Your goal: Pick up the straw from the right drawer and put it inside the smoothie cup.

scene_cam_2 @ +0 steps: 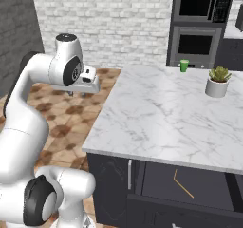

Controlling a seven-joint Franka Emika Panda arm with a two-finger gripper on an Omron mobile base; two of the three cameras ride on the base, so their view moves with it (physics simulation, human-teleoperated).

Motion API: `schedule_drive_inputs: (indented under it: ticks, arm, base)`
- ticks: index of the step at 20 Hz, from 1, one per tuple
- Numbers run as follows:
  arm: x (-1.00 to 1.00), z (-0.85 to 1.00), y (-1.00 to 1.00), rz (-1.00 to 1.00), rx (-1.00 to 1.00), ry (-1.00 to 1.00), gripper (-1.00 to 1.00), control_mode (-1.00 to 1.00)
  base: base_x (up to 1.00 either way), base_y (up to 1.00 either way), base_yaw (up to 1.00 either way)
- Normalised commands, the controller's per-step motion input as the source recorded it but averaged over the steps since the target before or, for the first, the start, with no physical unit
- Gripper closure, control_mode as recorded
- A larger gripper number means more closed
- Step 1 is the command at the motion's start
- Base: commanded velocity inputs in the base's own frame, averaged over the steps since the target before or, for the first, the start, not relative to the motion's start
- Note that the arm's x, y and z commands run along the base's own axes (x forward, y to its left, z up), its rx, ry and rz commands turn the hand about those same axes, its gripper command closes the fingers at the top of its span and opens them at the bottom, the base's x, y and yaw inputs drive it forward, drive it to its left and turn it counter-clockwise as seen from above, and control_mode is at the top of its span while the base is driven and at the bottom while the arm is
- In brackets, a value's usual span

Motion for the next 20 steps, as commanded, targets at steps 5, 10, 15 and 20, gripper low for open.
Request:
schedule_drive_inputs:
  ticks: [5, 10, 15, 20]
  arm:
    - [-0.25, -0.01, -0.03, -0.01, 0.0, 0.0, -1.0, -1.0]
    - [-0.65, -0.11, -0.36, -0.2, 0.0, 0.03, -1.0, -1.0]
    - [-0.98, -0.17, -0.66, -0.39, 0.04, 0.04, -1.0, -1.0]
    - [-1.0, -0.13, -0.88, -0.46, 0.13, 0.05, -1.0, -1.0]
  base:
    - [0.0, 0.0, 0.0]
    - [0.0, 0.0, 0.0]
    - [0.0, 0.0, 0.0]
    - [0.0, 0.0, 0.0]
